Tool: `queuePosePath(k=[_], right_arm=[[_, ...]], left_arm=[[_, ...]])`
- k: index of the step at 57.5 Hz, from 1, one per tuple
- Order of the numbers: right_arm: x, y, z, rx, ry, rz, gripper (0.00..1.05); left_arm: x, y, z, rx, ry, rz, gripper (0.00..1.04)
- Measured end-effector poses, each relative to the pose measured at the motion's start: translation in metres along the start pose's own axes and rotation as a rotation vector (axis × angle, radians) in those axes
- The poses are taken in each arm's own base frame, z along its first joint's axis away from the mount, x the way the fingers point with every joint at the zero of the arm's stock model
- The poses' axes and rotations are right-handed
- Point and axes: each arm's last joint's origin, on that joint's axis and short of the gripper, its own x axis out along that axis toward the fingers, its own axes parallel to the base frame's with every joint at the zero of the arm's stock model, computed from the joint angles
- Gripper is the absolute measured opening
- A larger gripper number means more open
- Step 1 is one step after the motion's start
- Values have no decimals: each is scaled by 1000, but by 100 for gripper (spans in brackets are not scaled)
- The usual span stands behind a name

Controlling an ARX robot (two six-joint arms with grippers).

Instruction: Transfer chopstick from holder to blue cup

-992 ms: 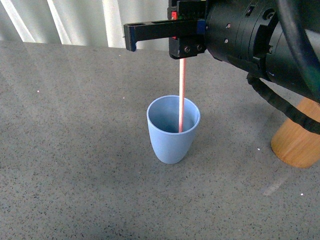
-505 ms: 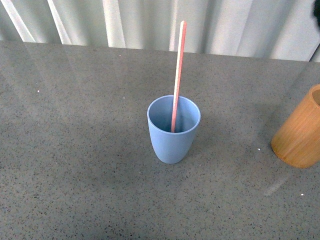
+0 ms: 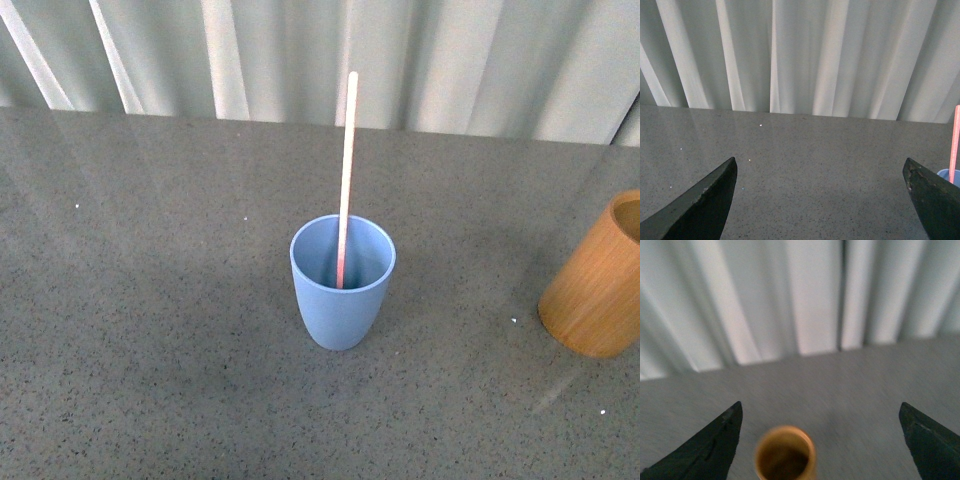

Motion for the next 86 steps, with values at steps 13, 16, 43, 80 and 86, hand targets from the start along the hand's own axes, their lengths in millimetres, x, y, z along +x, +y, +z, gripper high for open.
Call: queuePosePath(k=[13,16,43,80,86], right_arm=[[-10,-15,-24,-69,-181,166,52],[-13,-17,-29,-74,-183,159,43],[-33,-23,-59,-86,-189,159,1],[-48,-27,-72,-83,-214,160,1],[-50,-27,-73,-83,-213,160,1]], left_arm=[[0,0,0,0,0,3,98],[0,0,0,0,0,3,98],[0,0,0,0,0,1,98],[0,0,0,0,0,1,98],[0,0,0,0,0,1,98]])
